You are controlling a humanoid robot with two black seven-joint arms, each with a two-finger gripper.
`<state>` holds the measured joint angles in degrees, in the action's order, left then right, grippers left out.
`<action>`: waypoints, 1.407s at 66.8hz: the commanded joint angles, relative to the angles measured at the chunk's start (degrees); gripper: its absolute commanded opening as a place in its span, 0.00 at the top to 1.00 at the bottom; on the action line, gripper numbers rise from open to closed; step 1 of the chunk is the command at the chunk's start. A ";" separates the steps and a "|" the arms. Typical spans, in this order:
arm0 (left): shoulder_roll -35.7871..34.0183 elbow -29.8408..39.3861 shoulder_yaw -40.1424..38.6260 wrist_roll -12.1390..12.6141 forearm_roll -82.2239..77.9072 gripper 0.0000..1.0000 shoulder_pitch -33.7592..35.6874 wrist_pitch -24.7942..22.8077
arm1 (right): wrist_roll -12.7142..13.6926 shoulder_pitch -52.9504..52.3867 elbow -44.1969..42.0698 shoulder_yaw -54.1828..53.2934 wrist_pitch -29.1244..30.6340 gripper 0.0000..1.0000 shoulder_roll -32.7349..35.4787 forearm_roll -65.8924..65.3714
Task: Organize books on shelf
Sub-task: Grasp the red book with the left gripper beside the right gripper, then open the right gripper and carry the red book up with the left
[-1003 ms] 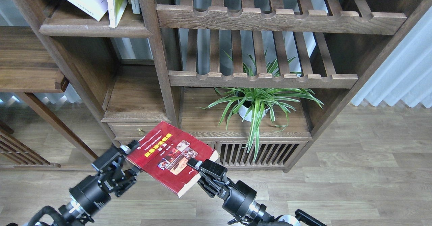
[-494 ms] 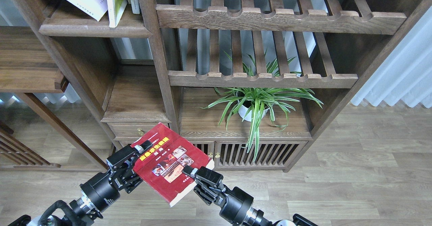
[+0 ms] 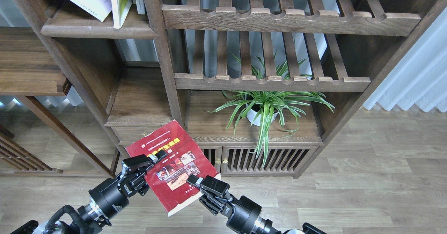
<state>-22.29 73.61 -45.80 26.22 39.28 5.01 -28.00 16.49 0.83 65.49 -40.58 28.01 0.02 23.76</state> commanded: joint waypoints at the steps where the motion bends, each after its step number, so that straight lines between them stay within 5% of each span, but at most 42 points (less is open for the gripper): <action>1: -2.32 0.83 -0.34 -0.29 -0.43 0.98 -0.18 0.00 | -0.58 -0.65 -0.36 -0.99 -0.01 0.66 -0.02 -0.12; 3: -3.37 1.27 -0.34 -0.38 -0.43 0.98 -0.27 0.00 | -0.67 -0.83 -0.28 -1.08 -0.01 0.52 -0.02 -0.12; 4: -4.94 1.80 -0.34 -0.64 -0.43 0.98 -0.44 0.00 | -0.76 -1.26 -0.36 -2.12 -0.01 0.32 -0.02 -0.20; 9: -6.36 2.41 -0.60 -1.00 -0.43 0.98 -0.71 0.00 | -0.76 -2.49 -0.71 -4.76 -0.01 0.01 0.24 -0.20; 28: -10.32 3.56 -5.26 -4.25 -2.62 0.98 -0.88 0.00 | -0.76 -2.06 -1.15 -16.90 -0.01 0.01 1.73 0.32; 35: -12.07 3.56 -10.79 -7.32 -8.59 0.98 -2.29 0.00 | -0.67 -1.18 -0.72 -16.11 -0.01 0.01 3.22 0.32; 61: -14.45 5.49 -25.39 -7.15 -20.73 0.97 -3.43 0.00 | -0.67 -3.46 -0.98 -14.70 -0.01 0.01 3.49 0.06; 94: -16.03 5.67 -43.67 -2.05 -30.49 0.97 -1.94 0.00 | -0.41 -5.05 -1.15 -15.05 -0.01 0.01 2.88 0.06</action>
<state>-38.15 79.25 -86.64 23.69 8.99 2.49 -28.00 16.29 -3.95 64.58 -55.43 28.00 3.55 23.92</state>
